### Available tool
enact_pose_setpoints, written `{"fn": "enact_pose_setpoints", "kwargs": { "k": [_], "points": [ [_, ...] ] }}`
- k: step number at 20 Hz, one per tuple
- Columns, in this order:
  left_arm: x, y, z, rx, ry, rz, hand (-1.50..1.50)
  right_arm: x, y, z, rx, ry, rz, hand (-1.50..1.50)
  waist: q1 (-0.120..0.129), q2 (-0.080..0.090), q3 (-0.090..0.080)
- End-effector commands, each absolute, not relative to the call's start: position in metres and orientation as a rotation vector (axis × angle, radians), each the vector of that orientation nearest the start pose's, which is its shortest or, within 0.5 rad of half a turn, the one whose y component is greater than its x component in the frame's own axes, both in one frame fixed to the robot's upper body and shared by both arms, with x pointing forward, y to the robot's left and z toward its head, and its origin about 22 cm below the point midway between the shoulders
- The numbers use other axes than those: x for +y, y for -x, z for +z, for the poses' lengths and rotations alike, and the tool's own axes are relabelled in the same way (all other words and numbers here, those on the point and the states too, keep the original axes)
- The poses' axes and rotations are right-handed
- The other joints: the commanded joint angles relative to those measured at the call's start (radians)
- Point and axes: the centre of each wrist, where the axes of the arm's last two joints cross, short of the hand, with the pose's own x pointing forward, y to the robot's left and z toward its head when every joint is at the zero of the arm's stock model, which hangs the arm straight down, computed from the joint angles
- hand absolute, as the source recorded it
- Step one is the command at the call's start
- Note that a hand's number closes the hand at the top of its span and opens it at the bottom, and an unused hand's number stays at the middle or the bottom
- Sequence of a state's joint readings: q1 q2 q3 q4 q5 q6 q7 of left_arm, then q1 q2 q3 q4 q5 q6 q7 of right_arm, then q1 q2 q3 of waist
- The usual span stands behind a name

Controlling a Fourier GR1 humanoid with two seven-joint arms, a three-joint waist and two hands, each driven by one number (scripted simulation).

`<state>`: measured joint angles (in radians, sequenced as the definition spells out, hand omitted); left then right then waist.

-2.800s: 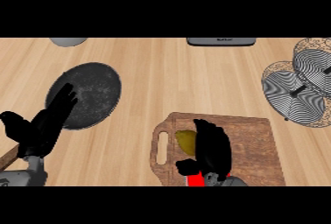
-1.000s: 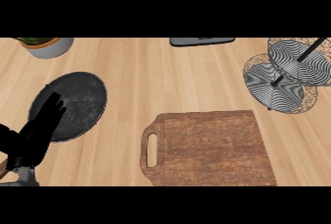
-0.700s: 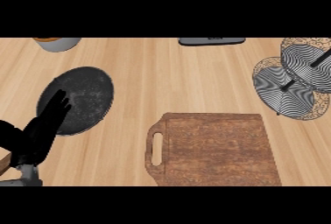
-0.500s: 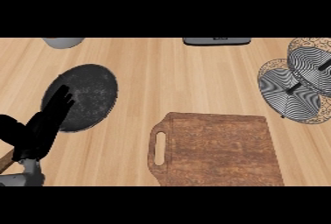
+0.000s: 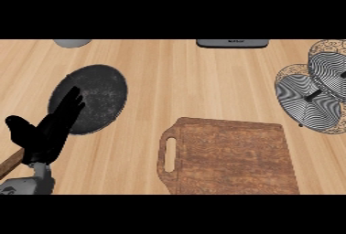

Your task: Pick the lemon from the cutting board and place it in the tiered basket

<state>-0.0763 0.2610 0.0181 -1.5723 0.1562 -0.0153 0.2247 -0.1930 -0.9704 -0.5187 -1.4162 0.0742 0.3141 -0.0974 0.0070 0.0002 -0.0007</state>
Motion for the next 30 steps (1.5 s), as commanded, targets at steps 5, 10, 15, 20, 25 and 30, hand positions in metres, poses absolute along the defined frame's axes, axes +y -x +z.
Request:
{"fn": "enact_pose_setpoints", "kwargs": {
  "k": [5, 10, 15, 20, 25, 30],
  "points": [
    [0.284, -0.263, 0.044, -1.413, -0.051, -0.089, 0.00, -0.440, -0.280, 0.251, -1.571, 0.949, 0.622, 1.50, 0.003, 0.001, 0.000],
    [0.284, -0.271, 0.035, -1.427, -0.083, -0.081, 0.00, -0.446, -0.301, 0.230, -1.527, 0.931, 0.584, 1.50, 0.003, 0.003, 0.001],
    [0.291, -0.249, 0.018, -1.428, -0.070, -0.108, 0.00, -0.430, -0.315, 0.225, -1.518, 0.943, 0.624, 1.50, 0.002, 0.001, 0.000],
    [0.290, -0.249, 0.029, -1.409, -0.060, -0.107, 0.00, -0.436, -0.325, 0.194, -1.513, 1.007, 0.623, 1.50, 0.002, 0.001, 0.001],
    [0.272, -0.249, 0.039, -1.419, -0.060, -0.085, 0.00, -0.417, -0.347, 0.181, -1.546, 1.036, 0.592, 1.50, 0.004, 0.000, 0.001],
    [0.279, -0.261, 0.034, -1.419, -0.086, -0.084, 0.00, -0.421, -0.363, 0.184, -1.663, 1.005, 0.391, 1.50, 0.004, 0.002, 0.001]
  ]
}}
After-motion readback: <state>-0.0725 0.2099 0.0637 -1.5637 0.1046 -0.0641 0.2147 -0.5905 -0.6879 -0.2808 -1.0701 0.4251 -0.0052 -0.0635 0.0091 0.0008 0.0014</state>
